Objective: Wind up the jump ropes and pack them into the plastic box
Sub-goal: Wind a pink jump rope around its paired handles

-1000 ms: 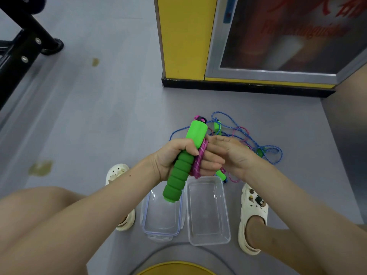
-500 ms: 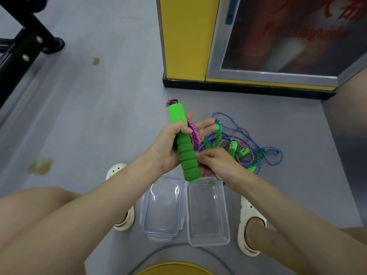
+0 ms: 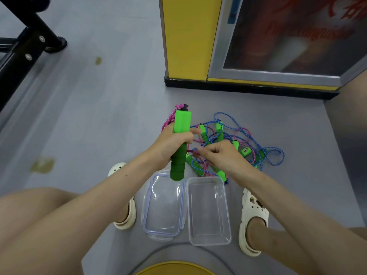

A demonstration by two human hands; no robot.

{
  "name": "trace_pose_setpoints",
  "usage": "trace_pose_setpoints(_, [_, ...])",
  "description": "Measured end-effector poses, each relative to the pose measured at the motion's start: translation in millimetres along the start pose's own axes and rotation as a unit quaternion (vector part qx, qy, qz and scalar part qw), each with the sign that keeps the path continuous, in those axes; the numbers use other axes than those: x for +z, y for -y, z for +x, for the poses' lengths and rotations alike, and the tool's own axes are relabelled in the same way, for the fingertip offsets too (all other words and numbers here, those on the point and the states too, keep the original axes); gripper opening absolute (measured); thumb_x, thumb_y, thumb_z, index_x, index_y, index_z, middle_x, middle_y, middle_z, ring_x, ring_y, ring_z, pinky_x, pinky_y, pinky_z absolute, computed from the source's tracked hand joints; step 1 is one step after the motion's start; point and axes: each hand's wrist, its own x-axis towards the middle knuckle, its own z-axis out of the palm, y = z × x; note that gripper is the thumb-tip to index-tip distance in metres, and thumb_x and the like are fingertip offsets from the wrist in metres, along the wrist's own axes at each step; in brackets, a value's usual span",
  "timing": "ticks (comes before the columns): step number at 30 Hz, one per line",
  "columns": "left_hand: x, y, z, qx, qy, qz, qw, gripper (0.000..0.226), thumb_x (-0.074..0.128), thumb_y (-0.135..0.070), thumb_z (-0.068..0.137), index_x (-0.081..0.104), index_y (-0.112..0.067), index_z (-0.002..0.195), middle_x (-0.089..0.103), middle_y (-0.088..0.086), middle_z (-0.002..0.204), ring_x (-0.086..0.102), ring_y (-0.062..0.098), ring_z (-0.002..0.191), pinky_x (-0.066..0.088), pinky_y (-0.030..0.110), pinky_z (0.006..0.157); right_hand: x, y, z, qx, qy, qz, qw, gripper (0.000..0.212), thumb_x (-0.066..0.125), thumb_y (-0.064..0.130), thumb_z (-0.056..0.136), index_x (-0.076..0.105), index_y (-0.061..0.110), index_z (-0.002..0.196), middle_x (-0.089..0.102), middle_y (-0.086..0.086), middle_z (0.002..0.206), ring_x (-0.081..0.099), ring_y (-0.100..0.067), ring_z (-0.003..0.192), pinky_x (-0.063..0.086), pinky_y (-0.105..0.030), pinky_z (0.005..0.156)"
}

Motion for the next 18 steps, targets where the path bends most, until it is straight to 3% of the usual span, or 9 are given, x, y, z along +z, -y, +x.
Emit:
trace_pose_setpoints(1, [-0.1, -0.6, 0.4, -0.003, 0.000, -0.017, 1.000, 0.039, 0.052, -0.007, 0.063, 0.060, -0.010, 0.100, 0.071, -0.001, 0.109, 0.056, 0.027, 0.118, 0.045, 0.037, 0.093, -2.3, 0.9, 0.8, 0.001, -0.008, -0.005, 1.000, 0.038, 0.058, 0.031, 0.092, 0.069, -0.001, 0.076, 0.036, -0.004, 0.047, 0.027, -0.010, 0.039, 0.029, -0.021, 0.047])
trace_pose_setpoints(3, [-0.1, -3.1, -0.6, -0.013, 0.004, -0.058, 0.998, 0.036, 0.050, -0.008, 0.058, 0.061, -0.019, 0.090, 0.071, 0.004, 0.110, 0.058, 0.024, 0.115, 0.046, 0.034, 0.088, -6.2, 2.0, 1.6, 0.000, -0.018, -0.021, 1.000, 0.026, 0.060, 0.029, 0.091, 0.074, 0.009, 0.082, 0.054, -0.006, 0.050, 0.041, -0.014, 0.041, 0.040, -0.022, 0.049])
trace_pose_setpoints(6, [-0.4, -3.9, -0.3, -0.023, 0.020, -0.060, 0.998, 0.034, 0.049, -0.008, 0.057, 0.063, -0.019, 0.087, 0.072, 0.005, 0.108, 0.060, 0.021, 0.114, 0.047, 0.032, 0.090, -9.0, -1.8, 4.4, -0.011, -0.020, -0.021, 1.000, 0.011, 0.064, 0.019, 0.088, 0.070, 0.010, 0.084, 0.068, -0.012, 0.070, 0.056, -0.012, 0.059, 0.046, -0.015, 0.057])
trace_pose_setpoints(9, [-1.3, -1.7, 1.9, -0.035, 0.031, -0.008, 0.999, 0.050, 0.051, -0.009, 0.058, 0.066, -0.002, 0.105, 0.073, 0.001, 0.106, 0.060, 0.022, 0.115, 0.047, 0.030, 0.090, -8.7, -4.3, 6.4, -0.021, -0.022, -0.056, 0.998, 0.007, 0.065, 0.013, 0.088, 0.063, 0.015, 0.081, 0.066, -0.010, 0.076, 0.057, -0.008, 0.062, 0.044, -0.008, 0.054])
trace_pose_setpoints(12, [-1.9, 0.5, 2.7, -0.054, 0.041, 0.018, 0.998, 0.050, 0.054, -0.005, 0.067, 0.060, 0.005, 0.115, 0.072, 0.002, 0.107, 0.060, 0.025, 0.114, 0.048, 0.028, 0.085, -10.0, -5.0, 7.5, -0.031, -0.039, -0.076, 0.996, 0.008, 0.066, 0.011, 0.086, 0.062, 0.016, 0.080, 0.064, -0.003, 0.077, 0.058, -0.008, 0.066, 0.047, -0.013, 0.059])
trace_pose_setpoints(15, [-0.3, -0.7, 0.5, -0.066, 0.052, 0.019, 0.996, 0.053, 0.053, -0.006, 0.063, 0.059, 0.008, 0.114, 0.071, 0.007, 0.109, 0.063, 0.020, 0.106, 0.049, 0.023, 0.082, -10.6, -5.4, 8.7, -0.049, -0.067, -0.081, 0.993, 0.011, 0.069, 0.009, 0.083, 0.062, 0.017, 0.080, 0.064, 0.003, 0.079, 0.059, -0.010, 0.076, 0.047, -0.017, 0.071])
trace_pose_setpoints(18, [0.1, -0.6, -0.7, -0.079, 0.061, 0.034, 0.994, 0.047, 0.051, -0.007, 0.055, 0.061, 0.007, 0.099, 0.069, 0.007, 0.087, 0.059, 0.021, 0.088, 0.043, 0.028, 0.079, -8.9, -2.9, 9.0, -0.077, -0.082, -0.098, 0.989, 0.007, 0.071, 0.005, 0.080, 0.066, 0.010, 0.082, 0.061, 0.007, 0.075, 0.058, -0.008, 0.074, 0.045, -0.010, 0.069])
